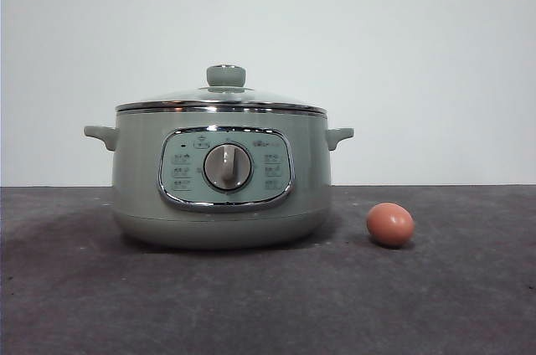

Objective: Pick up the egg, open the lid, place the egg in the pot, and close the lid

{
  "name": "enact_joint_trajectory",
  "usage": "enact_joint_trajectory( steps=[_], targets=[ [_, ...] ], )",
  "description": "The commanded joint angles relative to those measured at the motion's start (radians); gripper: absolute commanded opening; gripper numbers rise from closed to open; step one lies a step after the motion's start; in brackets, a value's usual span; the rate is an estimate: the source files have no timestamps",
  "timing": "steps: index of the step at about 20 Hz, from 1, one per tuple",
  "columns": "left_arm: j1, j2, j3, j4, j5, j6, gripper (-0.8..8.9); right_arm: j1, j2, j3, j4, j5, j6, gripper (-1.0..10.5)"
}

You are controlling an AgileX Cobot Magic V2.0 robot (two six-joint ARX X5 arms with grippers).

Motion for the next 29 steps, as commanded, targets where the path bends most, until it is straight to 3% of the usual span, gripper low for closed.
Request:
enact_joint_trajectory(
  steps=[1, 8, 17, 21, 29],
  targets=[
    [-0.016, 0.033, 0.033, 0.038, 0.002, -0.002, 5.67, 0.000, 0.015, 0.005, 0.002, -0.001, -0.002, 6.4],
    [-0.154, 0.296, 0.222, 0.064, -0.031, 0.036, 5.66, 0.000, 0.059, 0.005, -0.006, -0.040, 0.005, 6.3],
    [-0.377, 0.750, 0.474, 0.165, -0.254, 0.114, 5.66, 0.001, 0.101, 0.005, -0.021, -0.045, 0.005, 6.3],
    [-0.411, 0.909, 0.542, 0.190, -0.326, 0.146, 5.66, 0.001, 0.107, 0.005, -0.022, -0.045, 0.005, 6.3],
    [-0.414, 1.053, 0.542, 0.264, -0.326, 0.148, 5.66, 0.001, 0.121, 0.005, -0.020, -0.045, 0.005, 6.3]
  ],
)
